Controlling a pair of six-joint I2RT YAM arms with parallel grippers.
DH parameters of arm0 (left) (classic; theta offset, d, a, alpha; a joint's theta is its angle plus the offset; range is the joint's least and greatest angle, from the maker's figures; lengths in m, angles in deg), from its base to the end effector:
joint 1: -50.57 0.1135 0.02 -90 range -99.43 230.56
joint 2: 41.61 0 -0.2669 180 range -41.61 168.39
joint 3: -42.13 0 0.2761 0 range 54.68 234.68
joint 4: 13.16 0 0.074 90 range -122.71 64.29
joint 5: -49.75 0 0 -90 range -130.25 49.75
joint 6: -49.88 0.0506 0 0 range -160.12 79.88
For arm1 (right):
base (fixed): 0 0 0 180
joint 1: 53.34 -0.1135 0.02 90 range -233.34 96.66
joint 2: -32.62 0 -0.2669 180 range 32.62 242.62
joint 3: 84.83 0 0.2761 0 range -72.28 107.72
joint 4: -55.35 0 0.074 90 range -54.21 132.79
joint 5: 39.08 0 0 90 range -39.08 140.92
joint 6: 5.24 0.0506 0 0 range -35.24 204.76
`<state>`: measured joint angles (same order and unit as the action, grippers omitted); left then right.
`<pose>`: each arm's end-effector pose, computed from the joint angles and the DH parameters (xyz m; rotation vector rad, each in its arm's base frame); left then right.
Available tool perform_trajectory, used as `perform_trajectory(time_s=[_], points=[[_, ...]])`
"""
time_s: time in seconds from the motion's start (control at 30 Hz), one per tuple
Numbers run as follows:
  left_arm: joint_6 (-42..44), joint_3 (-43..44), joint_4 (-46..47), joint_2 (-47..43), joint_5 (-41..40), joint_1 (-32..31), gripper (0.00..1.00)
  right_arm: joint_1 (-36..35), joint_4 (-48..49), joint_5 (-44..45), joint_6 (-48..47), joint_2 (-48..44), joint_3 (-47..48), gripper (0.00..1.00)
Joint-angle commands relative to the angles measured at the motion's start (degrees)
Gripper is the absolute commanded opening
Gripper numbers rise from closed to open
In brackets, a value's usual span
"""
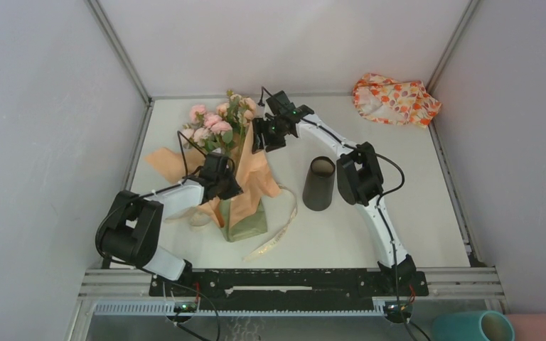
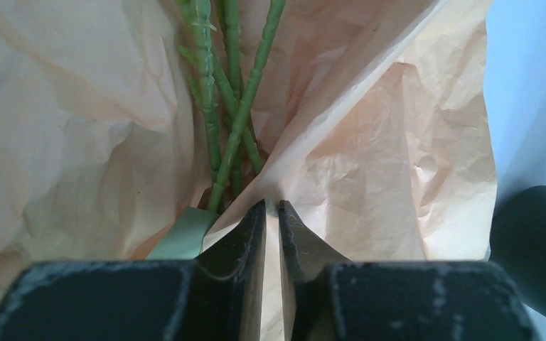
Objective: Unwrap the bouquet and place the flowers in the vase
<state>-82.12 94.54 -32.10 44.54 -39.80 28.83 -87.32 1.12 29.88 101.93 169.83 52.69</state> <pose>0.2852 -0.1142 0.1274 -0.4458 2.5143 -0.4638 0.4570 0.3299 0.1983 -0.5384 2.5625 0.8053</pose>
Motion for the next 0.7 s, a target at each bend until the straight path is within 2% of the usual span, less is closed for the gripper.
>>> perform_trajectory(time_s=[0.0, 0.2, 0.5, 0.6, 0.67], points=[[1.00, -1.24, 1.66, 0.44, -0.89, 0.03, 0.17, -0.04, 0.02, 2.67, -0.49, 1.47, 2.69, 0.66], [1.71, -1.52, 0.24, -1.73, -1.71, 0.03, 0.17, 0.15, 1.35, 1.95, -0.13, 3.58, 2.15, 0.67], [1.75, -2.16, 0.43, -3.44, -0.92, -0.02, 0.17, 0.16, 11.68, -12.41, 1.77, 1.76, -6.49, 0.62], [1.59, -2.25, 0.90, -3.20, -0.89, 0.03, 0.17, -0.35, 13.92, -15.50, 1.64, 0.68, -8.72, 0.52], [1.49, -2.24, 1.16, -3.03, -0.89, 0.03, 0.17, -0.78, 13.60, -15.79, 1.56, 0.36, -9.01, 0.29]])
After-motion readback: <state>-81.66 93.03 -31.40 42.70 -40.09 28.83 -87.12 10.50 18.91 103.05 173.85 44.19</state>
